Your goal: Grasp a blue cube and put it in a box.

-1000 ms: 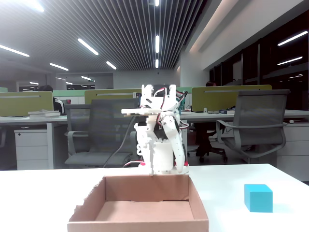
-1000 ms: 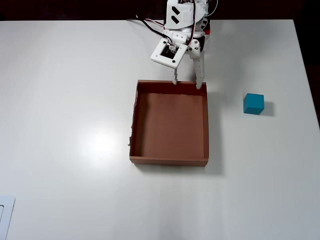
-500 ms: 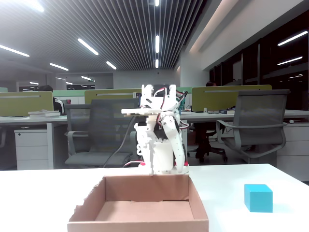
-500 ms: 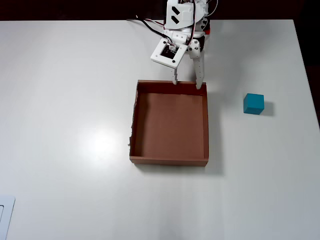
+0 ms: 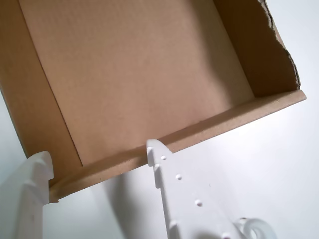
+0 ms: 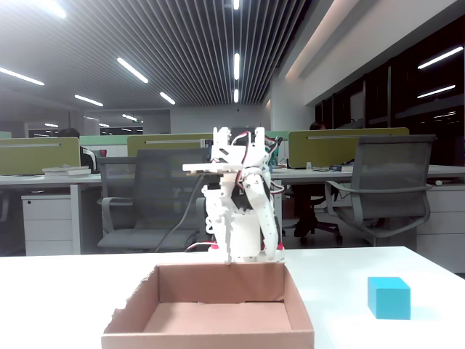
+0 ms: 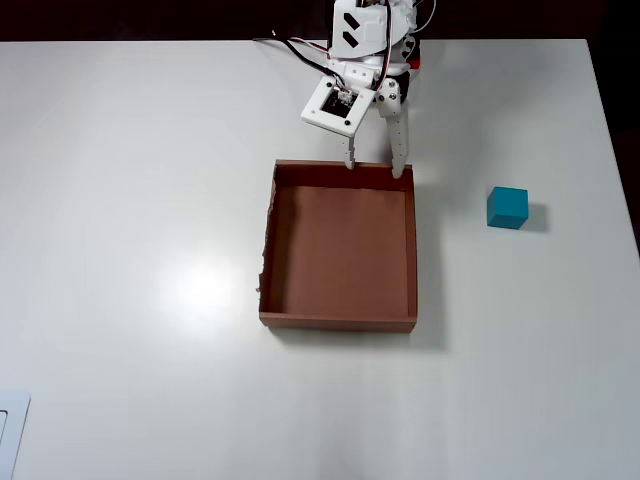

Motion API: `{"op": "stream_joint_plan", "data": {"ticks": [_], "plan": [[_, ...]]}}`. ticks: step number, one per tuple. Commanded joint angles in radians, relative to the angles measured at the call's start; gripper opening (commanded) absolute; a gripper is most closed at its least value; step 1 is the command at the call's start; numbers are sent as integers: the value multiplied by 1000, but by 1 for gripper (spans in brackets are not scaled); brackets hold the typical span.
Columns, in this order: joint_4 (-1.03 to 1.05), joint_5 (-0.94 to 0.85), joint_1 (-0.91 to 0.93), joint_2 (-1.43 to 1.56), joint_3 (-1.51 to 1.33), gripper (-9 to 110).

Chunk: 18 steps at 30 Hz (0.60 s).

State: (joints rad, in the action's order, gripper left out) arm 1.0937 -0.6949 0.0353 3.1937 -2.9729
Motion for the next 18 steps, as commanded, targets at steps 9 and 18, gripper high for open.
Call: {"op": "stream_joint_plan", "data": {"ticks": [9,18], "plan": [[21,-9,-11,-9,3,24],[17,-9,-12,-9,3,22]]}}
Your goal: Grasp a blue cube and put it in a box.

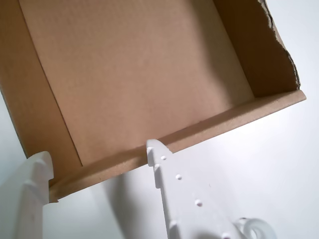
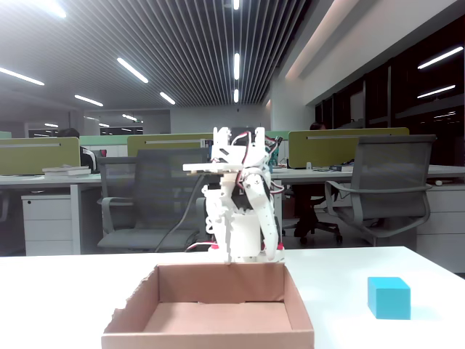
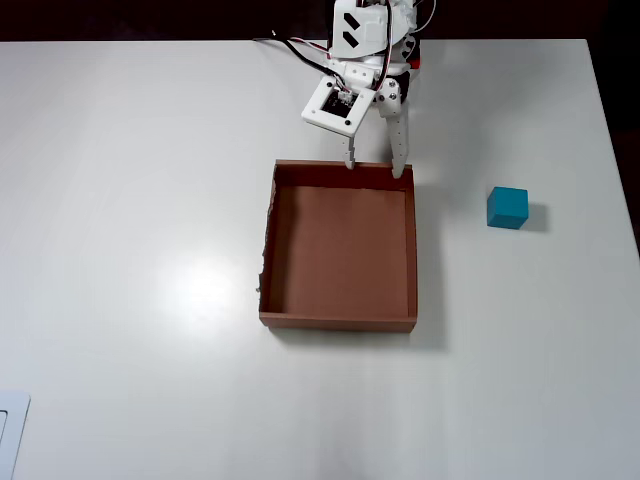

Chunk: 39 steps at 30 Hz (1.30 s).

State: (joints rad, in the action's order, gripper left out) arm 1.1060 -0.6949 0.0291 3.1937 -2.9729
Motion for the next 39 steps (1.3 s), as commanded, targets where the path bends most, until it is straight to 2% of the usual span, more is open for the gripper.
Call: {"op": "stream_joint_plan", "data": {"ticks": [1,6,10,19,25,32,39], "plan": [[-9,-9,-5,-9,5,22],[-37,-18,3,-54,117,21],[-15,-87,-8,-229,298,20],[54,-121,-81,-558,699,22],[150,-147,-144,-735,910,23],[359,-144,-244,-923,1143,25],[408,-81,-308,-1111,1272,28]]}}
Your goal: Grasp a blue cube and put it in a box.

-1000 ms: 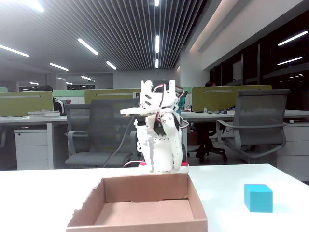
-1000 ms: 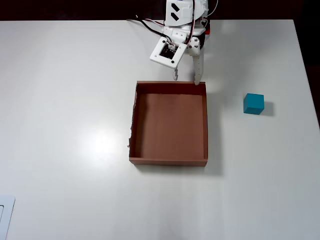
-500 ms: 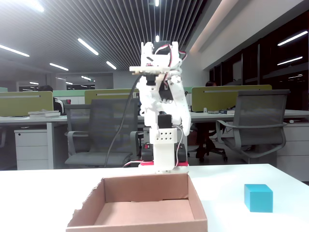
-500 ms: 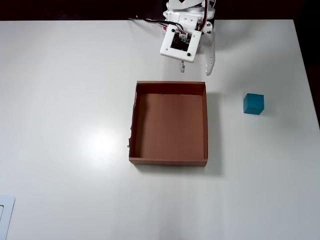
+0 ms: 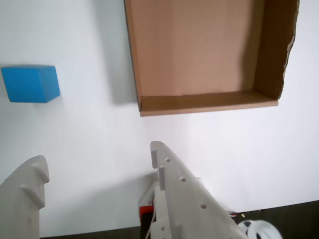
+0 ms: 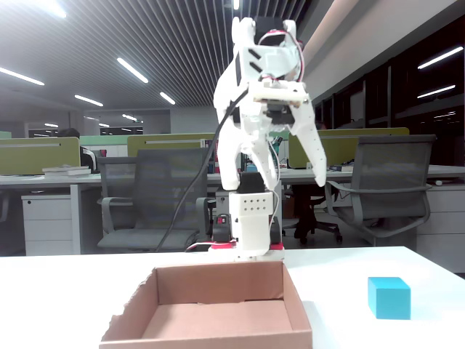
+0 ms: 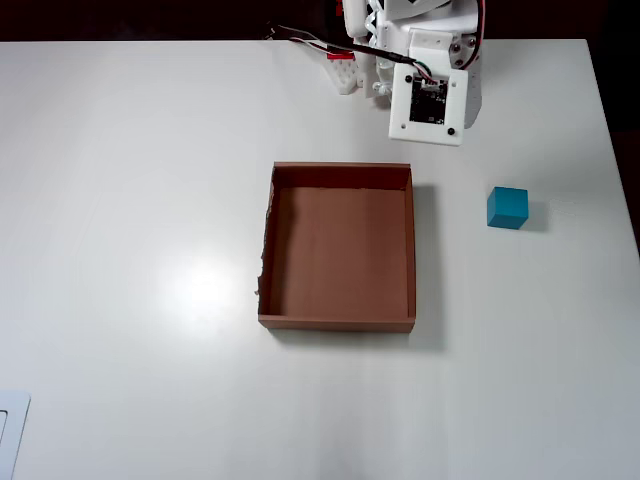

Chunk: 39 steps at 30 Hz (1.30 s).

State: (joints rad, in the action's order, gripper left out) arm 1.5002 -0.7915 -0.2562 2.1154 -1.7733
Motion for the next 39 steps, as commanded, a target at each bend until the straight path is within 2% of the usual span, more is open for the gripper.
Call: {"op": "stream_joint_plan", "data": {"ticks": [1,10,17,26,39], "plan": [[14,23,-34,-51,83,29],[5,97,-129,-232,146,30],[-78,196,-202,-367,137,30],[-181,308,-272,-531,163,37],[-258,405,-330,-749,256,35]]}}
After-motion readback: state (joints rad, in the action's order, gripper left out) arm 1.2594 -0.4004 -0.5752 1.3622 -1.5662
